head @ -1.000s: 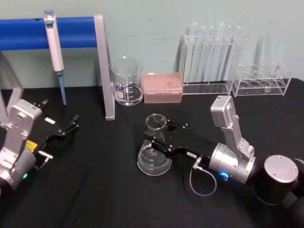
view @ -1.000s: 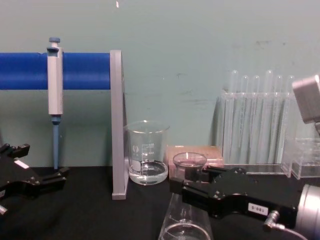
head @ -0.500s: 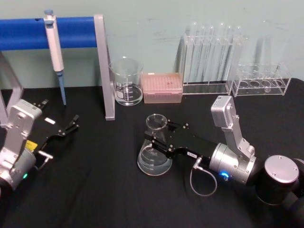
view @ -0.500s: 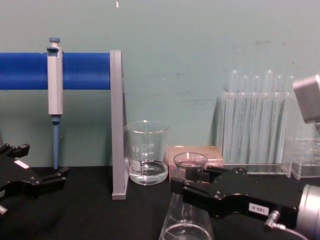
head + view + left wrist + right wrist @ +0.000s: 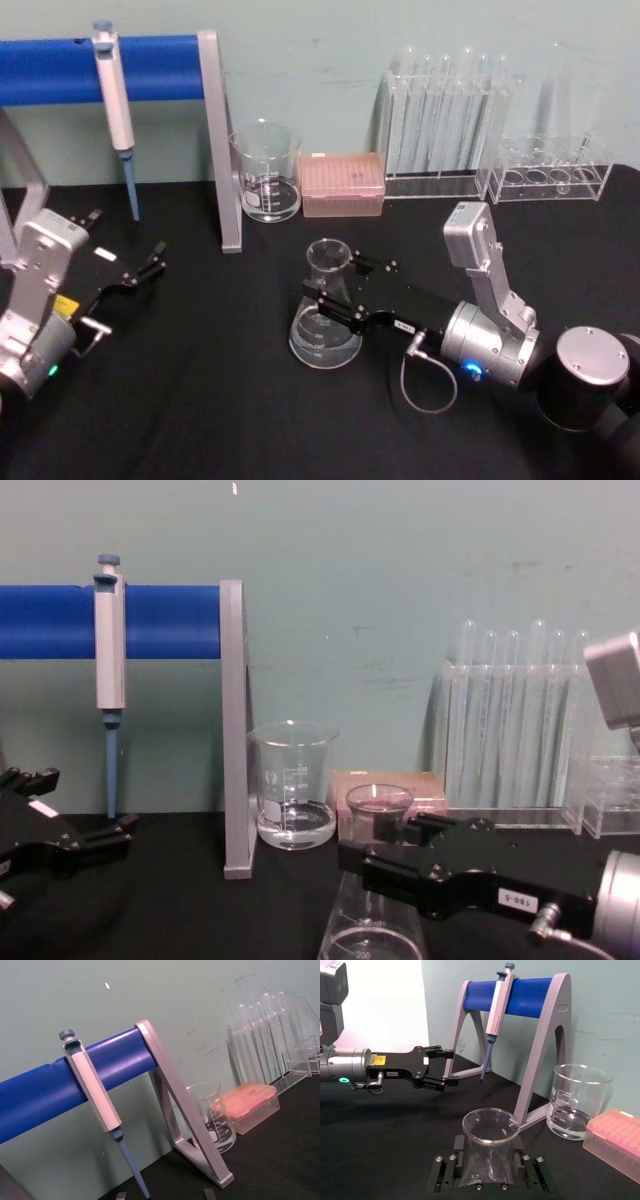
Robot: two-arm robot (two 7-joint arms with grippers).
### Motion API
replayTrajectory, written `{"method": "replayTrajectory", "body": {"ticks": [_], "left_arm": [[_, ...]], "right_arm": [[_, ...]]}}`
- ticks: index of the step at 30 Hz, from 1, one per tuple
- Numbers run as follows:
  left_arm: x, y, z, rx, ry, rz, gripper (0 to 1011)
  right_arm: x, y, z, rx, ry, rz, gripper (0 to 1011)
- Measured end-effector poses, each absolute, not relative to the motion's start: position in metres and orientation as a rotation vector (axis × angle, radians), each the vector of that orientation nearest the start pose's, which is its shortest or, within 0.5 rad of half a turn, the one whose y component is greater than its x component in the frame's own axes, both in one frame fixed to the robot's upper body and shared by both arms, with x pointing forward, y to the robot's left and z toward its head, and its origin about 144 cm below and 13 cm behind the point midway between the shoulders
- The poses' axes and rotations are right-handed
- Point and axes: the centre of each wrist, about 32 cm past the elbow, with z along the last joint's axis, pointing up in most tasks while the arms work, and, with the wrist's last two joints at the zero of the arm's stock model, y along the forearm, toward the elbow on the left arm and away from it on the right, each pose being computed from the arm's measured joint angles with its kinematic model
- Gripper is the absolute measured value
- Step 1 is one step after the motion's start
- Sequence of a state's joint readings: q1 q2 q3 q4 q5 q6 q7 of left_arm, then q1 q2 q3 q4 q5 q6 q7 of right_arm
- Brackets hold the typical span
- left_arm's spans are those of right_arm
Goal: Grasp the erlenmeyer flask with one hand, shake it three times, then place it back.
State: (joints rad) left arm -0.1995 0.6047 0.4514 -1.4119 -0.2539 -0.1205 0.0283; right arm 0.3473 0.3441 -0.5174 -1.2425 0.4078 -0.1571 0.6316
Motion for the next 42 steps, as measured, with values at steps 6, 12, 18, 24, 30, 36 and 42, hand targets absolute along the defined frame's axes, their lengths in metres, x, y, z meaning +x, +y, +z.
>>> {"method": "replayTrajectory", "body": {"ticks": [6,12,18,24,30,36,42], "left_arm": [[0.489,0.310,1.140,0.305,-0.285,1.248,1001],[0.489,0.310,1.140,0.305,-0.285,1.248,1001],[0.489,0.310,1.140,0.304,-0.285,1.248,1001],[0.489,0.310,1.140,0.304,-0.285,1.248,1001],[0.489,0.310,1.140,0.304,-0.285,1.248,1001],[0.489,0.310,1.140,0.305,-0.285,1.248,1001],[0.489,0.310,1.140,0.304,-0.285,1.248,1001]], "right_arm": [[0.529,-0.219,1.130,-0.045,-0.037,-0.587,715],[0.529,-0.219,1.130,-0.045,-0.037,-0.587,898],[0.529,-0.219,1.130,-0.045,-0.037,-0.587,1002],[0.529,-0.219,1.131,-0.044,-0.037,-0.587,1002],[0.529,-0.219,1.131,-0.044,-0.037,-0.587,1003],[0.526,-0.226,1.134,-0.057,-0.034,-0.600,1002],[0.515,-0.239,1.140,-0.070,-0.023,-0.632,1003]]}}
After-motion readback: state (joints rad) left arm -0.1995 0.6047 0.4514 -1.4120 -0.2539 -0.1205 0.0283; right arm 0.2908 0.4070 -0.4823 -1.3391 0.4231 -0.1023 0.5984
